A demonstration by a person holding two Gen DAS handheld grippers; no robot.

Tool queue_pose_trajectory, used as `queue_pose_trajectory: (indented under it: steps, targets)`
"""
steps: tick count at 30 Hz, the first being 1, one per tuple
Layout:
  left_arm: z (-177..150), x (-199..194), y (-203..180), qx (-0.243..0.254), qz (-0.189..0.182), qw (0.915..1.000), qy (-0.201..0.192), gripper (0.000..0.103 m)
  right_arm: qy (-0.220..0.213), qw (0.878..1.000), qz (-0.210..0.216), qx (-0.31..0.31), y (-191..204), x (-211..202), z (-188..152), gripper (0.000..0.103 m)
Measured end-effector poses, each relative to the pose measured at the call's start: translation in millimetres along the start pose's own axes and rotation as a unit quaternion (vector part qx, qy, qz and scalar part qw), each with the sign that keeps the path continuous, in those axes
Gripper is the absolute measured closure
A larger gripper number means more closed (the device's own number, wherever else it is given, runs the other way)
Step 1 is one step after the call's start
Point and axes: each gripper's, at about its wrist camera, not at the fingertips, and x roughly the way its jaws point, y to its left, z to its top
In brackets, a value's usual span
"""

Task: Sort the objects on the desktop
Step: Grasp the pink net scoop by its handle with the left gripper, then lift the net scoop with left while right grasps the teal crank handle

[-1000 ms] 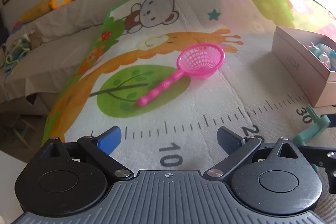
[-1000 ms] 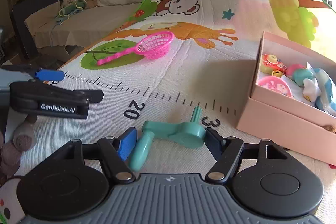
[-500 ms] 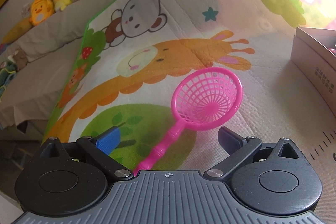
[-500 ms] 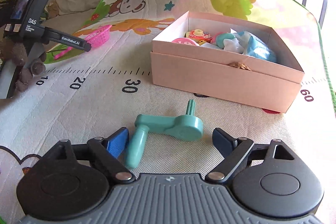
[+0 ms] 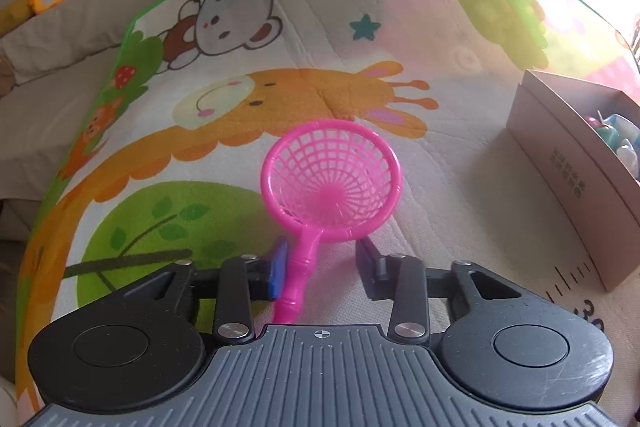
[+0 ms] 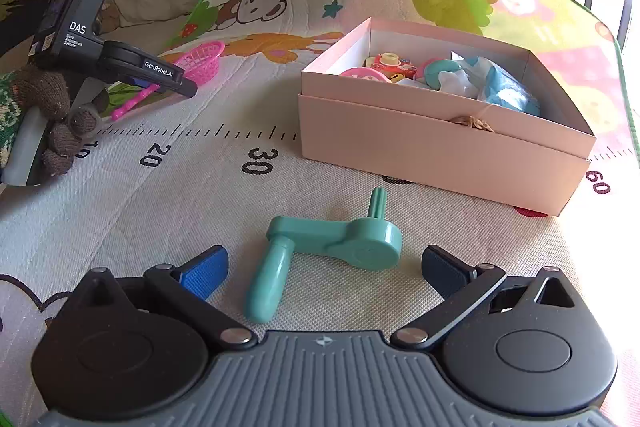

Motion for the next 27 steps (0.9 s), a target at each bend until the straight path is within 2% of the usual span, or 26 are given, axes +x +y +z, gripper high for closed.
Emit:
queue_pose_trajectory:
  steps: [1,5,12,15,17,19,22,27]
  targets:
    - [-4,-5,-2,-0.001,-0.005,1.0,0.001,0.084,0.0,1.0,0.0,0.0,0,0,0,0.0]
    - [-24,-29,-7,-0.017,-0.035,0.9993,0.001,0.087,-0.001,1.0,-0.001,0.002,0,-1,0,0.0]
    - [-61,-73,-26,-0.028,-0.111,0.9933,0.02,0.085,-0.005,1.0,0.001,0.013,-4,-3,-1,0.0]
    - [-69,-84,-35,-0.026,-0.122,0.992,0.023,0.08,-0.006,1.0,0.001,0.014,-4,-3,-1,0.0]
    - [-71,-88,-40,-0.016,-0.11,0.9935,0.022,0.075,-0.007,1.0,0.001,0.016,-5,-3,-1,0.0]
    - [-73,-89,-43,-0.007,-0.095,0.9953,0.021,0.064,-0.008,1.0,0.0,0.019,-6,-3,-1,0.0]
    - [-73,-89,-43,0.004,-0.067,0.9975,0.02,0.055,-0.009,1.0,-0.002,0.022,-7,-4,-1,0.0]
    - [-75,-91,-36,0.045,0.014,0.9989,0.003,0.039,-0.009,1.0,-0.006,0.026,-8,-4,-1,0.0]
